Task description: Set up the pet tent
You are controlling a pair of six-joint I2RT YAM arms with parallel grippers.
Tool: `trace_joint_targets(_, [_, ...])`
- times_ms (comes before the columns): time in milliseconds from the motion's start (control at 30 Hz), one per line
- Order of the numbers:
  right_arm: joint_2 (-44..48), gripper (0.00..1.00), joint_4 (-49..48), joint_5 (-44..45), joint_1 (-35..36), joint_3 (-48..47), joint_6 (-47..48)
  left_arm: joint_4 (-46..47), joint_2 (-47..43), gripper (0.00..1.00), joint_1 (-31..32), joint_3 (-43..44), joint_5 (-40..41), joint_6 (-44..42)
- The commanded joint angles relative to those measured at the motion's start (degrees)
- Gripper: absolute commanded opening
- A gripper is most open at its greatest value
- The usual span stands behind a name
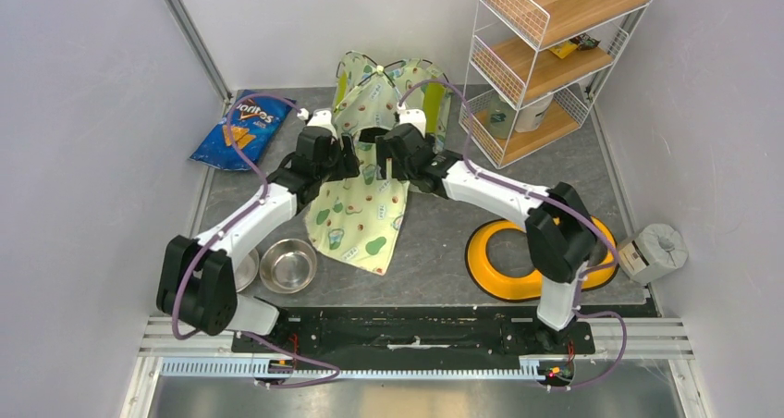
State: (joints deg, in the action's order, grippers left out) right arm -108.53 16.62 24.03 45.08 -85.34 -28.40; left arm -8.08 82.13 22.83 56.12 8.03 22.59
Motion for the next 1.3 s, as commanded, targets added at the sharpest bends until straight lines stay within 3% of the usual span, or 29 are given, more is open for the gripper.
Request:
trace_joint_targets(0, [7.2,0.97,1.7,-4.2,-0.1,6.0,-0.1,-1.7,-5.9,0.81,-0.3,-1.7,2.8,-5.3])
trace_joint_targets(100, [9.2,0.97,0.9,-8.2,0.4,11.1,-0.5,-2.2,-7.4,0.86,-0.5,-2.7,3.3,-7.3])
trace_joint_targets(333, [9.1,0.97,-2.8,-16.1,0.7,19.5,-1.8,-4.8,-6.4,0.86,-0.7,-2.4,3.1,-7.5])
trace_joint_targets(500, [7.0,0.94,-7.1,-21.9,0.7,22.3,-2.9,-4.0,-4.8,0.70,-0.8,-2.7,1.9,-6.2])
trace_joint_targets(567, [5.4,0.83,-9.9,-24.6,0.7,22.3,-3.1,-4.4,-3.8,0.60,-0.7,-1.9,1.7,-5.4])
trace_joint_targets(700, [3.6,0.30,-11.7,-26.7,1.2,18.5,-2.4,-5.6,-1.7,0.42,-0.7,-0.1,0.4,-4.2])
trace_joint_targets(800, [3.9,0.02,-9.3,-24.4,1.9,14.2,-0.9,-6.1,-1.0,0.33,-0.7,0.9,-0.1,-3.3])
trace_joint_targets(1000, [1.6,0.00,-3.9,-19.5,2.0,4.2,4.0,-7.9,0.9,0.24,-0.7,3.5,0.0,-1.7])
trace_joint_targets(1267, [-6.6,0.00,1.5,-11.7,0.4,-6.7,7.1,-9.1,7.2,0.21,-0.6,9.1,-2.3,0.8])
